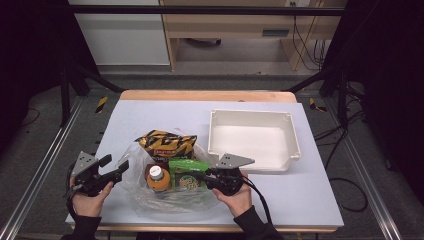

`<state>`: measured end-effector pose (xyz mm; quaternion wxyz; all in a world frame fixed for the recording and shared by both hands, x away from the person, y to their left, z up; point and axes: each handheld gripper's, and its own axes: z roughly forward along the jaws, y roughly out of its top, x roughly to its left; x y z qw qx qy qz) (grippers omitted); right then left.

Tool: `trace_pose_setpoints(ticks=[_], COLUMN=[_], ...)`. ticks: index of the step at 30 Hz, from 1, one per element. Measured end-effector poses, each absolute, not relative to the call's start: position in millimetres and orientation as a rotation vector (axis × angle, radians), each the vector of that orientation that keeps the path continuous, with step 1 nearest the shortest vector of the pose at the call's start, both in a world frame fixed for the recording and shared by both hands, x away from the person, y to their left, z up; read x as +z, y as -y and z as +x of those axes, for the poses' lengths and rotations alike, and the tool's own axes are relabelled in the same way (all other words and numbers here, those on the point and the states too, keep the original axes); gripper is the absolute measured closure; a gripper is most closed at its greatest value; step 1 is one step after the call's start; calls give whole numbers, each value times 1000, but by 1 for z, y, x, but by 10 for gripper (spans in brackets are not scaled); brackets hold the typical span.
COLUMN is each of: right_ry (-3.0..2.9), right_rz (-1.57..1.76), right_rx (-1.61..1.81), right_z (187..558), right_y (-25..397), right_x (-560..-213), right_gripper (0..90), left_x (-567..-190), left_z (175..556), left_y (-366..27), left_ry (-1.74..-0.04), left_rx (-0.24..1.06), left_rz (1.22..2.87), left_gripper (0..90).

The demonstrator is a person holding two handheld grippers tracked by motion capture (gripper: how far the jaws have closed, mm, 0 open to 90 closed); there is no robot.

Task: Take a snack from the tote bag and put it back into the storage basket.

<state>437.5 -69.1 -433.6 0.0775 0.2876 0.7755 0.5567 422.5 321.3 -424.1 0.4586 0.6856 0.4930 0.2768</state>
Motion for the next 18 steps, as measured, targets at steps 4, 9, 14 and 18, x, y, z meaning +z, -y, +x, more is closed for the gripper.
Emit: trace_pose_setpoints(ticks=[4,9,14,18], right_ry=[-2305,-2285,-2247,-2219], right_rz=[848,823,790,766], right_rx=[1693,1700,1736,1760], right_z=[436,433,429,427], right_y=[70,71,75,77], right_x=[-430,-425,-416,-409], right_gripper=[755,761,769,769], left_x=[-424,-423,-423,-423], left_z=[422,422,422,422], left_y=[-322,-323,-322,-322], left_ry=[-1216,-1214,-1218,-1218], left_rx=[685,686,686,688], left_rz=[1684,1683,1686,1684], left_gripper=[298,299,298,298])
